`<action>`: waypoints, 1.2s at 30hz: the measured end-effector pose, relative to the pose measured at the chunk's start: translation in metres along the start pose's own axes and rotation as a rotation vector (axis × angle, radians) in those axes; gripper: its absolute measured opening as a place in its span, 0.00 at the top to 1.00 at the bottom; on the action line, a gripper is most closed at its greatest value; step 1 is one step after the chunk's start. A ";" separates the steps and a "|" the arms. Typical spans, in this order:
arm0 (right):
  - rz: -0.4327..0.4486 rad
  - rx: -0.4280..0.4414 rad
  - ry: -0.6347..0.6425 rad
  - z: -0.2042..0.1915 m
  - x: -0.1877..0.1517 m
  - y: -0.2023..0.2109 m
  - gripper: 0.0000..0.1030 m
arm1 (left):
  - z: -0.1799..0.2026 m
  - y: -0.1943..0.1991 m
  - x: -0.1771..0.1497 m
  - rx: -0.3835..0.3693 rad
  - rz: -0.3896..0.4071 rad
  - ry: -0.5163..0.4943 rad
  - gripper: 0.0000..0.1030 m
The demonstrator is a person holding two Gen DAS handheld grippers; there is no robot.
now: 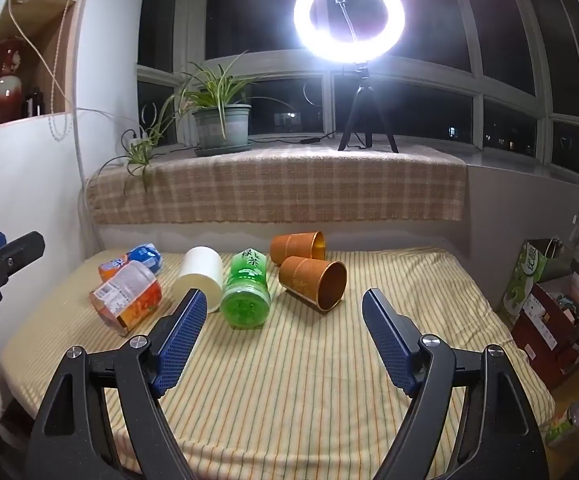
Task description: Flip cup upright
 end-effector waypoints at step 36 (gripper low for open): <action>-0.017 -0.007 0.013 -0.005 -0.002 -0.006 0.22 | 0.000 0.000 0.000 0.001 -0.002 0.002 0.00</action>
Point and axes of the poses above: each gripper's, at about its wrist camera, not at the fingertips, and y roughly against the way its jaws point, z to its right, x to its top, the point moved 8 cm from there along -y, roughly the way its jaws point, and after that the axes turned 9 degrees about y, right-handed, at the moved point
